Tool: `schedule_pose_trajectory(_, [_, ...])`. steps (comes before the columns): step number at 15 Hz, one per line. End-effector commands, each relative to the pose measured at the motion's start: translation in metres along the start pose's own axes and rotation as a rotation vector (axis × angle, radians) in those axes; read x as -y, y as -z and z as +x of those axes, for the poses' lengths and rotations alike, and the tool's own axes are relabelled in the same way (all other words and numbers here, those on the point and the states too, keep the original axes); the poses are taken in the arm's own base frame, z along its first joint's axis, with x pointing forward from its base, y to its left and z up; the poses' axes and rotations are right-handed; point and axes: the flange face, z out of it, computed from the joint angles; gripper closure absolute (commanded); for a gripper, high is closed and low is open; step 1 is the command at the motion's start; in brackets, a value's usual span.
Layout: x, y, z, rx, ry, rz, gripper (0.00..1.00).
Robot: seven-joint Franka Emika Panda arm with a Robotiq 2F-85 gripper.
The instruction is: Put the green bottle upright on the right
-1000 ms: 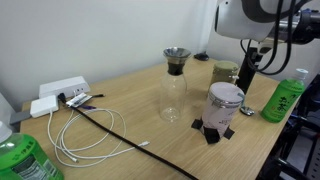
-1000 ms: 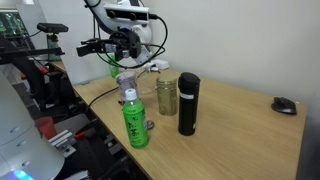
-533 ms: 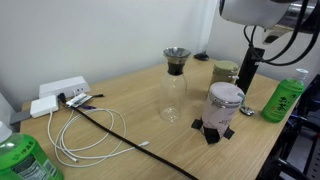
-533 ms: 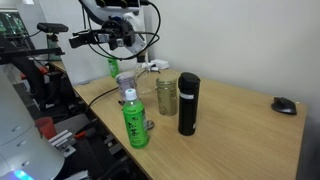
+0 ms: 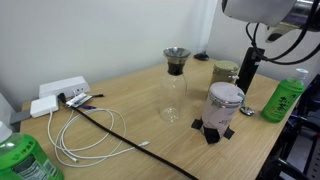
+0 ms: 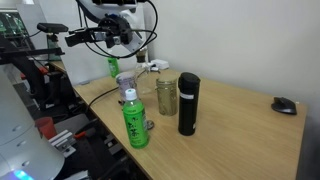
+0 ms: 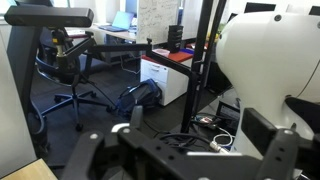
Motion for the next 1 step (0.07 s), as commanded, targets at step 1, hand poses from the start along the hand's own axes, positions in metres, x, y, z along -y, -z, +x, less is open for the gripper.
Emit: schedule_pose_trajectory(1, [0.0001,0.0006,0.0001,0.001,0.0,0.001,0.0])
